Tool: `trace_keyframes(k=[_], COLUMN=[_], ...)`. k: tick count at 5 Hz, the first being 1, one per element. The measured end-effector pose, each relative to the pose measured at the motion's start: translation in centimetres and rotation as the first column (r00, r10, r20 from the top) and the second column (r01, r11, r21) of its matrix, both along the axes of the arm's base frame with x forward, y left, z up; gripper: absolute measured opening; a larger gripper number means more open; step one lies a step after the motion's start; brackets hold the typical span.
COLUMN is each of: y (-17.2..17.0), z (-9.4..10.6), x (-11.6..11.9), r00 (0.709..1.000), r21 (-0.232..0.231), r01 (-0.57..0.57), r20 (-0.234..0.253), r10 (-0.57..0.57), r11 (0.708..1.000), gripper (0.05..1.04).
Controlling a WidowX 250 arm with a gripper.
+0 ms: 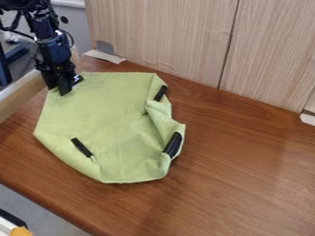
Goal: Fold the cloth from upper left to bottom right
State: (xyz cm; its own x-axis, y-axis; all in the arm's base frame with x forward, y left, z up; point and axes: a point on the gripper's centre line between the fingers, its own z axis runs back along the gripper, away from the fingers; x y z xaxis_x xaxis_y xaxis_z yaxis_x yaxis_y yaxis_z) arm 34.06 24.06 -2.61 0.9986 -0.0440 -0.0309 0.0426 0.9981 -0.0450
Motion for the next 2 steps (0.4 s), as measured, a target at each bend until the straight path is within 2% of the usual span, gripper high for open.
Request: trace_keyframes(k=[1,2], y=[-0.06,-0.27], z=[-0.01,-0.04], x=[-0.05,-0.17], r00=[1.000,1.000], r21=[0.004,0.003], r01=[0.000,0.002], r20=[0.001,-0.004], r10=[0.000,-0.002], r11=[1.000,1.000], gripper=[0.168,0.074])
